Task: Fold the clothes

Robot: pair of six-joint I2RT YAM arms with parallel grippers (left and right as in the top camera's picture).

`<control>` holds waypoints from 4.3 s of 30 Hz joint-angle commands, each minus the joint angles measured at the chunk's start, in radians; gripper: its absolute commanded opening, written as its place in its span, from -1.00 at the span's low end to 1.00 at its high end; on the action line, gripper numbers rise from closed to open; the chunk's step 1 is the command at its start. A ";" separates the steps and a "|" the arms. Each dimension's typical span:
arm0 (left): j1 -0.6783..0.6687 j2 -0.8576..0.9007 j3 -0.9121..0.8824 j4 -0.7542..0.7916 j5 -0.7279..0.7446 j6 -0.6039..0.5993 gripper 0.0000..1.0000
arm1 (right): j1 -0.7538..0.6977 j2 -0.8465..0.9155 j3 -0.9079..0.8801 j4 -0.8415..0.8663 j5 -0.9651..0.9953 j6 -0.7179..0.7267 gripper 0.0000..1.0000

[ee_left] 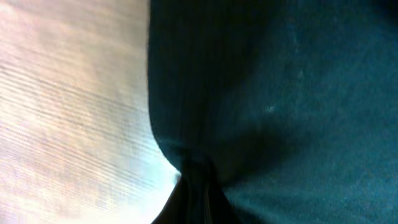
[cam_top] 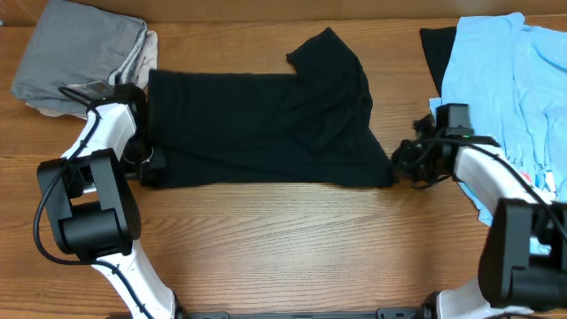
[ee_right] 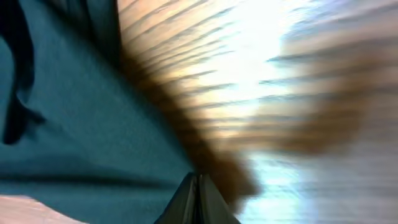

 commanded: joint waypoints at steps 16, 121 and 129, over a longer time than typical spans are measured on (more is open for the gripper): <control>-0.034 0.043 0.174 -0.287 0.006 0.010 -0.66 | -0.033 -0.203 0.197 -0.218 -0.031 -0.084 0.56; -0.176 0.353 1.101 -0.083 0.301 0.208 0.84 | 0.244 0.322 1.062 -0.240 0.317 -0.158 0.53; -0.176 0.480 1.100 -0.116 0.301 0.176 0.82 | 0.244 0.424 1.062 -0.211 0.326 -0.158 0.55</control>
